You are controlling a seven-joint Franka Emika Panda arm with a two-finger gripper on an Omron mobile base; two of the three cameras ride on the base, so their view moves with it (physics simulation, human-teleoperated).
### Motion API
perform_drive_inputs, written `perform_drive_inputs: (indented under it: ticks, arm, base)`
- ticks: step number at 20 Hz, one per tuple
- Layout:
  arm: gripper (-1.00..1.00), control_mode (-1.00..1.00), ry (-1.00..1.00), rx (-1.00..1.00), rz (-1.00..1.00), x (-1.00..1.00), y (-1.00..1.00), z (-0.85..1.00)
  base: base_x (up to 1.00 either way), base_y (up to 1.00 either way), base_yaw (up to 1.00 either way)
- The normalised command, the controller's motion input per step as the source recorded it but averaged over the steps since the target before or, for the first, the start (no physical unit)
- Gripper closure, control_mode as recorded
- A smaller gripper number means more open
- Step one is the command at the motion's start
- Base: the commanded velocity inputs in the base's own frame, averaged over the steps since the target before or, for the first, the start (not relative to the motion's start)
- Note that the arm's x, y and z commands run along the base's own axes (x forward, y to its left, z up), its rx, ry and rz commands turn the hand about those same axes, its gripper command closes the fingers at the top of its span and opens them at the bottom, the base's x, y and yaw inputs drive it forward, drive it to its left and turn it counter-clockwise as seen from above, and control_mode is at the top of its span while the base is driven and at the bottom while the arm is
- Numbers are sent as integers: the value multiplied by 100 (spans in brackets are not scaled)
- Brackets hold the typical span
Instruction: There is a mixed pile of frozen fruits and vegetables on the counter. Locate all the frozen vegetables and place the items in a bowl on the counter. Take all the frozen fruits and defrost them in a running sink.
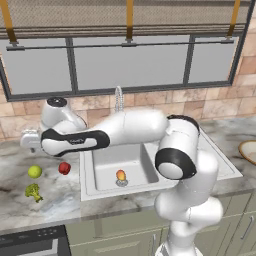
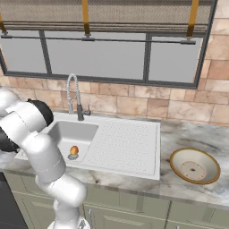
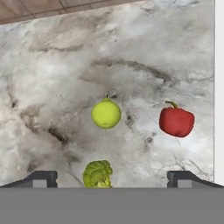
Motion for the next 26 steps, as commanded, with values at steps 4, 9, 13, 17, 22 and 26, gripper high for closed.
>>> perform_drive_inputs:
  ticks: [4,9,13,17,22,26]
  arm:
    - [-100,-100,0,-3,0,15,17,-9]
    - [-100,-100,0,-2,0,6,2,-1]
    - [-100,-100,0,0,0,0,0,0]
    - [-100,-100,0,0,0,0,0,0]
    - [-100,-100,0,0,0,0,0,0]
    - [-100,-100,0,0,0,17,0,-17]
  base:
    - [0,0,0]
    - [0,0,0]
    - [0,0,0]
    - [0,0,0]
    - [0,0,0]
    - [0,0,0]
